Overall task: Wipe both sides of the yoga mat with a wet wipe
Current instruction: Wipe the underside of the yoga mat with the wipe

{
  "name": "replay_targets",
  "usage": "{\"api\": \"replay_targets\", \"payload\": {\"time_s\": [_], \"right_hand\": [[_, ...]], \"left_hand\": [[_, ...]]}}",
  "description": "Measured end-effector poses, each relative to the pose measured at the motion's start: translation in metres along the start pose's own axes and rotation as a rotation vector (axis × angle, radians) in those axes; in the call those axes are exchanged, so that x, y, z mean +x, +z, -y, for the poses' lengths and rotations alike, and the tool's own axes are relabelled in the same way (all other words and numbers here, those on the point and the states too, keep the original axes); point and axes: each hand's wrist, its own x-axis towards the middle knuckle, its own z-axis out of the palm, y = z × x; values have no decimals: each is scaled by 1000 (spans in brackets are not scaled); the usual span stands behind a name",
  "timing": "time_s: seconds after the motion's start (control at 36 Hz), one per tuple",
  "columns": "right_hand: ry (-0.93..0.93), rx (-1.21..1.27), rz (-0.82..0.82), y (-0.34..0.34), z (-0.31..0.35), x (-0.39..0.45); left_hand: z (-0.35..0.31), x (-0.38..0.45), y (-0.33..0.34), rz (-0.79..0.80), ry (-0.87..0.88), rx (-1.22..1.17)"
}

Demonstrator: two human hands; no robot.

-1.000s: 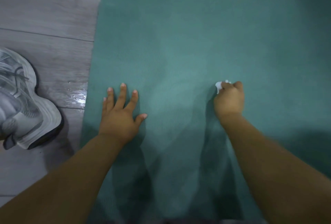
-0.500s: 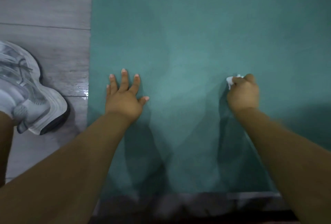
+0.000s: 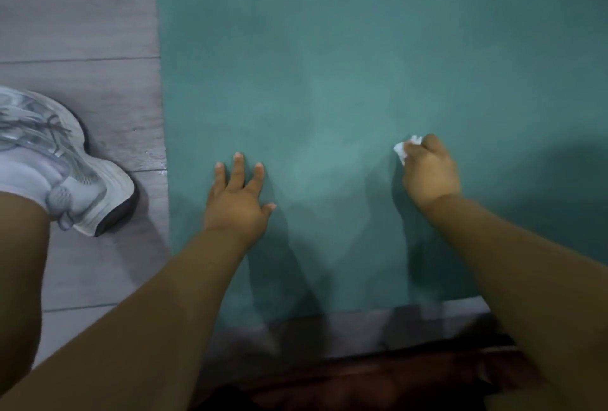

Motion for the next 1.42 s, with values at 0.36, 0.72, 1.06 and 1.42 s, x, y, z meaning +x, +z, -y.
{"api": "replay_targets", "payload": {"time_s": [0.36,0.72,1.06,1.42], "right_hand": [[-738,247,187,26,69,-86],[-67,209,12,33,62,-110],[135,-96,274,-16,-54,-86],[-498,169,313,11,39,-168]], "left_hand": [[-6,-37,32,-3,32,-65],[-10,-35,33,16,29,-63],[-14,-36,30,51,15,-43],[-9,-36,27,68,52,-29]]}}
